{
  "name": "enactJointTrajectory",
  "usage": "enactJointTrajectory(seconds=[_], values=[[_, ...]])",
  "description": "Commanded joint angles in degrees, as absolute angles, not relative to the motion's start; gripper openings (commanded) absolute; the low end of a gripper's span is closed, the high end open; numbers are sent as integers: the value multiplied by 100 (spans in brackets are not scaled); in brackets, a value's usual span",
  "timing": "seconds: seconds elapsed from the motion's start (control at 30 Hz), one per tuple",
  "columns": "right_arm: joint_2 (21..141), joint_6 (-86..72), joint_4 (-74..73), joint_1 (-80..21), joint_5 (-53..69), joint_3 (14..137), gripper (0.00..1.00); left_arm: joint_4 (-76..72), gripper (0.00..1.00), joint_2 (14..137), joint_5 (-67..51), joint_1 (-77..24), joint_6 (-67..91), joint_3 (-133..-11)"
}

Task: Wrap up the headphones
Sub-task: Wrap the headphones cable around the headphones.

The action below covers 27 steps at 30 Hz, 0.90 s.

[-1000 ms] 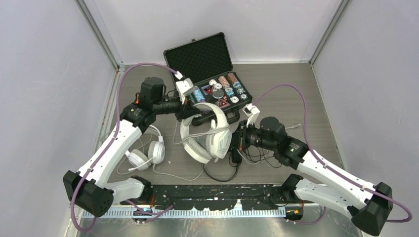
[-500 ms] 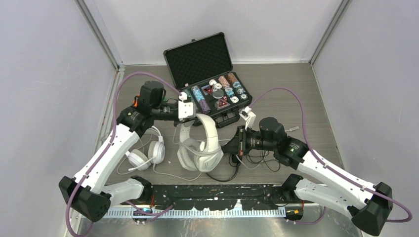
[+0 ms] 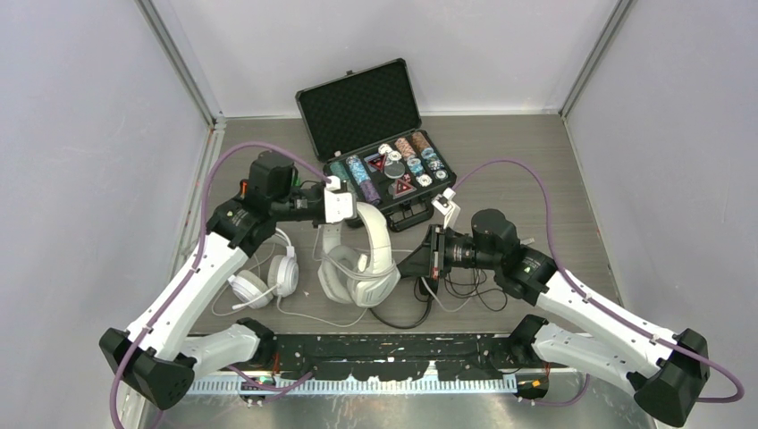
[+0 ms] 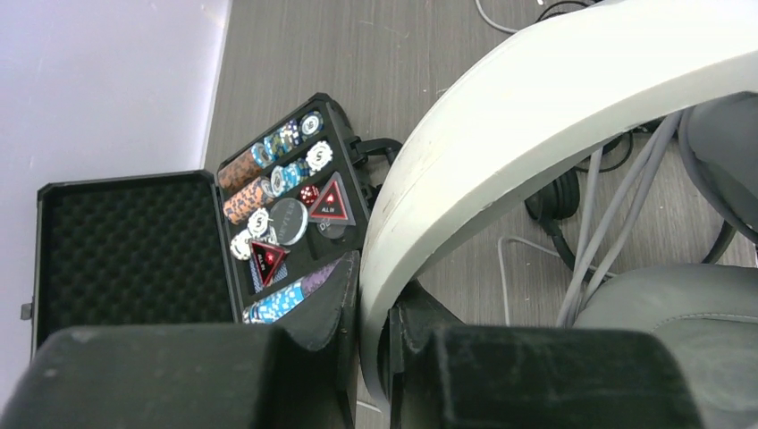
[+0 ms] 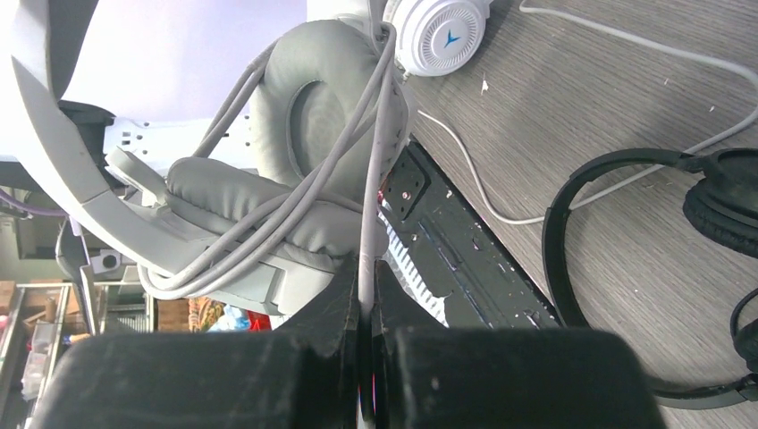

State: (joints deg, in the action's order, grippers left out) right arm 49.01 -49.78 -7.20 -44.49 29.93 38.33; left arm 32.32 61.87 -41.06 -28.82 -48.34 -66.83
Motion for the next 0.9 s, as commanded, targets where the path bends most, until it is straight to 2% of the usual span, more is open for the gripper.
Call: enactJointTrajectory(seconds=[0.0,0.13,0.3,0.37,0.43,0.53,0.63,0.77,0.87], values=[[4777,-5142,-363,-4398,3397,3877,5,3191,0,6109,-2949,-2751,-5195,-6501],[4790,-5235,-289,-4399,3464,3878,0,3185,0,6117,-2916,-2760,-5325,-6486],[4930,-5814,246,-4397,3446,3821,0,2980,0,6109,-2928,-2794,-5499,-6419],[5052,-6005,150,-4399,3283,3904,4,2917,0,6095,-3007,-2810,-5513,-6408],[5140,-6189,-313,-4390,2734,4072,4,2881,0,6083,-3071,-2821,-5534,-6416],[5138,-6526,-138,-4392,2495,4058,2,2838,0,6094,-2978,-2821,-5597,-6398],[5037,-6557,-339,-4389,2162,4130,1,2916,0,6138,-2769,-2826,-5830,-6373],[4846,-6465,-342,-4394,2052,4079,6,3064,0,6190,-2626,-2822,-5976,-6365],[4873,-6032,-424,-4391,2316,4053,3,3088,0,6234,-2664,-2829,-5919,-6430]])
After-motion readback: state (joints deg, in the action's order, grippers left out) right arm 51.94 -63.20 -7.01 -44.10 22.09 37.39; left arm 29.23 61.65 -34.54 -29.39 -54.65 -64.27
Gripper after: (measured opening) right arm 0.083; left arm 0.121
